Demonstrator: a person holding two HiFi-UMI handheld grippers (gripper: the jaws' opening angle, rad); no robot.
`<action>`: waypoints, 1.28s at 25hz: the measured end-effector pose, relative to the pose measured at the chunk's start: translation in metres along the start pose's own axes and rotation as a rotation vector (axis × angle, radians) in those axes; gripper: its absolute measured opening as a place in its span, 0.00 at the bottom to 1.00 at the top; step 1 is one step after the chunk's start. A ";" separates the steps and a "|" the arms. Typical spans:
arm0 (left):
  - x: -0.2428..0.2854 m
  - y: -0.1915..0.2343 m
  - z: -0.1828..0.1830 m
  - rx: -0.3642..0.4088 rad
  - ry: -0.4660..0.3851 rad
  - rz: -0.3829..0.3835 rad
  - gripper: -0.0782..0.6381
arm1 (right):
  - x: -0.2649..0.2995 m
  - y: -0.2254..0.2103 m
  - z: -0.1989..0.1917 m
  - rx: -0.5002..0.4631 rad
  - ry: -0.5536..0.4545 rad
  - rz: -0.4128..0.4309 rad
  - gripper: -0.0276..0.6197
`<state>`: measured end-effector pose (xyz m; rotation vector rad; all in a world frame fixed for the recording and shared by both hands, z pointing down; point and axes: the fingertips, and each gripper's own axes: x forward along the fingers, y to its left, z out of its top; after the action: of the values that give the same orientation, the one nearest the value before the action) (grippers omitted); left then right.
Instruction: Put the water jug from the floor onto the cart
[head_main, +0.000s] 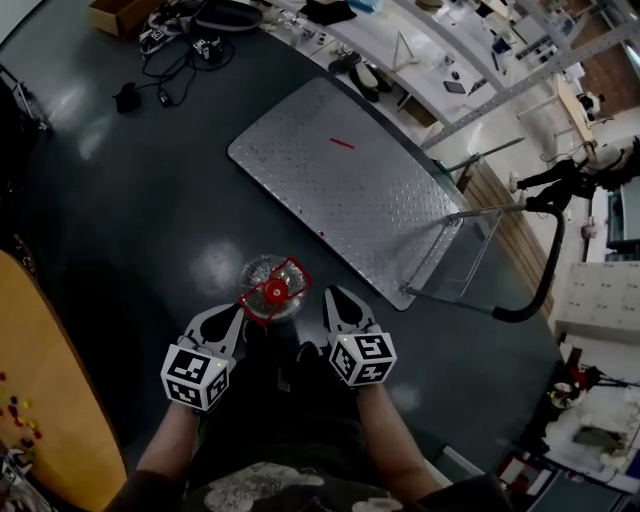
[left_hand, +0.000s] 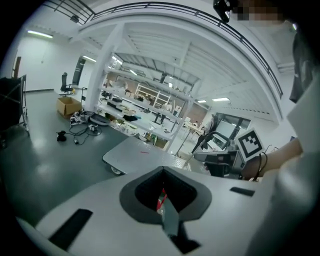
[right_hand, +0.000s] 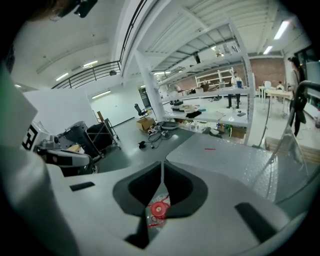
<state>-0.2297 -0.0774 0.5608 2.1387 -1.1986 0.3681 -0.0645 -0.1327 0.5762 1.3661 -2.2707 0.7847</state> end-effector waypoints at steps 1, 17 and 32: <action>0.004 0.004 -0.003 -0.011 0.006 0.002 0.12 | 0.008 -0.002 -0.006 -0.010 0.016 -0.008 0.03; 0.087 0.042 -0.036 -0.103 0.043 0.128 0.12 | 0.127 -0.051 -0.123 -0.293 0.400 0.091 0.22; 0.141 0.058 -0.071 -0.208 0.090 0.190 0.12 | 0.201 -0.081 -0.197 -0.393 0.613 0.187 0.23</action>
<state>-0.1969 -0.1440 0.7112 1.8196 -1.3310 0.3991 -0.0780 -0.1751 0.8654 0.6293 -1.9301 0.6505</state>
